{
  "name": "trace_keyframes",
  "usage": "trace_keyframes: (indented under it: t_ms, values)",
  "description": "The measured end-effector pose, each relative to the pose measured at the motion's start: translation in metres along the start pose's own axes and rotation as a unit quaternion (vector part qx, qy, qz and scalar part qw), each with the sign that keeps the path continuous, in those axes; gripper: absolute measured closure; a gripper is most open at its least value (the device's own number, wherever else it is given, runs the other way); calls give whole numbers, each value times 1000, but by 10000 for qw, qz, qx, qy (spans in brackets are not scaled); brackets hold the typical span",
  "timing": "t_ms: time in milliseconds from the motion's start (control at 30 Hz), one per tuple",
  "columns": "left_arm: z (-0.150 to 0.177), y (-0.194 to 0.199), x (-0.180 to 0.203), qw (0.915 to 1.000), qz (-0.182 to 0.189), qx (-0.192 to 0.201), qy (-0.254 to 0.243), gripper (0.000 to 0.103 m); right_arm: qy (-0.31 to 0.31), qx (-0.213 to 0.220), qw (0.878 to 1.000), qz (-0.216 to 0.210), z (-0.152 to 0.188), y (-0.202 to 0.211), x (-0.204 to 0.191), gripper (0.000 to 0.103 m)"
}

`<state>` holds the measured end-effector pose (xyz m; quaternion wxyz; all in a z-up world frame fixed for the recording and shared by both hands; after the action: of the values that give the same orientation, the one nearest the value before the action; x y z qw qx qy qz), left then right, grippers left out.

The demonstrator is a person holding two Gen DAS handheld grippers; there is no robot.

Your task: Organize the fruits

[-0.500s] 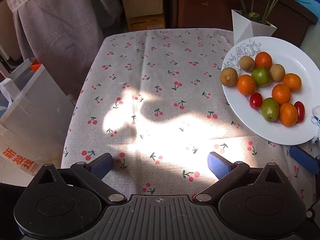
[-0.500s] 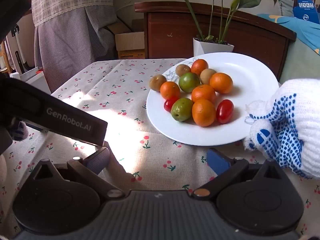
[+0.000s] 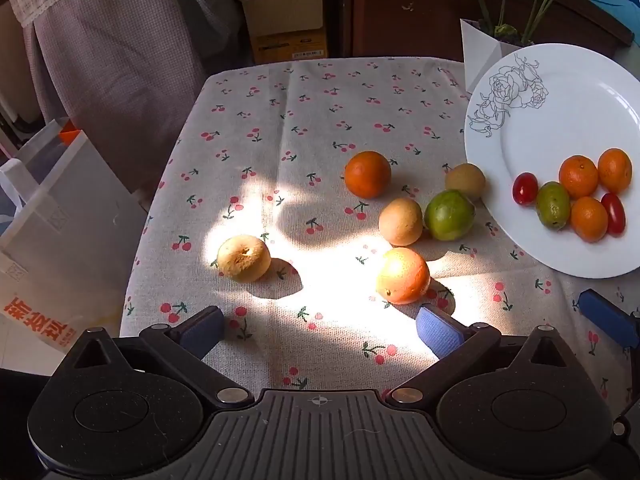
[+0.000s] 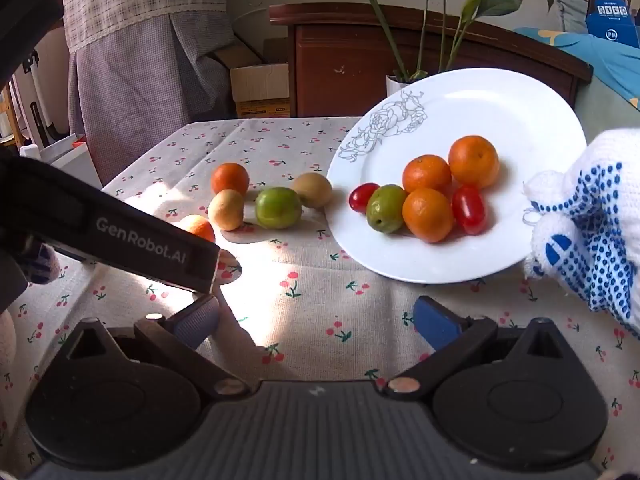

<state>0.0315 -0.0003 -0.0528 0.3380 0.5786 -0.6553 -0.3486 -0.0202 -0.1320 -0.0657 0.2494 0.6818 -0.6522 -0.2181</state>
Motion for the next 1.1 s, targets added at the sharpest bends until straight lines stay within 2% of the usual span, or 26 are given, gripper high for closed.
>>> trace_keyframes:
  t_ms: [1100]
  values:
    - [-3, 0, 1, 10000, 23, 43, -17, 0, 3, 6, 10000, 3, -1, 2, 0, 1]
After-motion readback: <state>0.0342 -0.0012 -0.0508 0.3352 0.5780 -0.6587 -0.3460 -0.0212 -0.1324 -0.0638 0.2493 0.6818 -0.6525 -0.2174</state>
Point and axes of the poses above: each gripper's, at about its wrist camera, not at the fingertips, and y roughly against the way its jaws point, x to its right, z to its underside, the point moved 6 cm from there along -y, roughly the way its jaws point, and after that the axes turned 5 degrees about z, right-handed, at the moved point
